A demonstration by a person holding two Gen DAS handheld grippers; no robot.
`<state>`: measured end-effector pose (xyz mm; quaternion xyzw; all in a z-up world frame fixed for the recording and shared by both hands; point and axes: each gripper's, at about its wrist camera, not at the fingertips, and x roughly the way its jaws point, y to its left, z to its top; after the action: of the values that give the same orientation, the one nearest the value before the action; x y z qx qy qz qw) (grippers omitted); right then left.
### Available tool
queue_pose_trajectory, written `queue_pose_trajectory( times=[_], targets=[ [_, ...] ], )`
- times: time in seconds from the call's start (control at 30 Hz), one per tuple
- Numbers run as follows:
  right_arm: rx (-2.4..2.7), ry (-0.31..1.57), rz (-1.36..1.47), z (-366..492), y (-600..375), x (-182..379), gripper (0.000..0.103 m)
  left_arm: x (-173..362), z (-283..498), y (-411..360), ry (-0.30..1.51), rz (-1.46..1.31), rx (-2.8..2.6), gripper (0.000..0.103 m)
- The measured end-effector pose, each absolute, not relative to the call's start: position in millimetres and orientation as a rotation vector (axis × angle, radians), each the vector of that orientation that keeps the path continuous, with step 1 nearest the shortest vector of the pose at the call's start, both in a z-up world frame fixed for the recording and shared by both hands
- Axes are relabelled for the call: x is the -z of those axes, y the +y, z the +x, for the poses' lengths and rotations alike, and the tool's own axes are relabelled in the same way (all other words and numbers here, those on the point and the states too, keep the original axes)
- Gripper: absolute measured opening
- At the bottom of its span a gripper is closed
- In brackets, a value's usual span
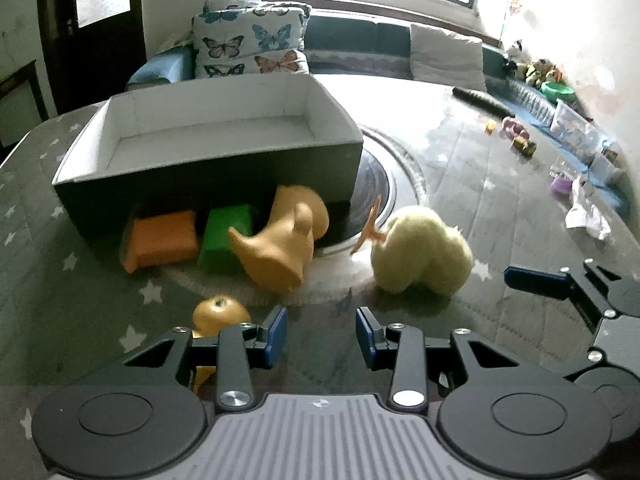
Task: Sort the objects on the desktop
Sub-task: 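Close the left gripper on the yellow plush chick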
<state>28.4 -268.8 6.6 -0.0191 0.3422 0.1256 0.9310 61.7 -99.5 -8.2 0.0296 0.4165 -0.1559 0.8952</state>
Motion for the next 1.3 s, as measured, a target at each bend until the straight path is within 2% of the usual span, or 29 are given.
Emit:
queue_pose_trajectory(
  times=[0.4, 0.8, 0.97, 1.1, 1.2, 1.3],
  targets=[
    [-0.281, 0.675, -0.051, 51, -276, -9, 0.096, -11, 82, -116, 0.826, 0.039, 0.474, 0.041],
    [-0.36, 0.68, -0.087, 77, -275, 2, 0.081, 5, 107, -133, 0.906, 0.033, 0.558, 0.04],
    [-0.373, 0.693, -0.103, 79, -272, 3, 0.07, 11, 115, -126, 0.933, -0.003, 0.564, 0.04],
    [-0.38, 0.7, -0.125, 81, -270, 2, 0.069, 14, 121, -119, 0.947, -0.038, 0.584, 0.041],
    [-0.381, 0.693, -0.151, 81, -269, -1, 0.078, 15, 123, -114, 0.949, -0.049, 0.582, 0.041],
    [-0.389, 0.675, -0.188, 83, -265, -4, 0.079, 12, 124, -111, 0.939, -0.05, 0.579, 0.039]
  ],
)
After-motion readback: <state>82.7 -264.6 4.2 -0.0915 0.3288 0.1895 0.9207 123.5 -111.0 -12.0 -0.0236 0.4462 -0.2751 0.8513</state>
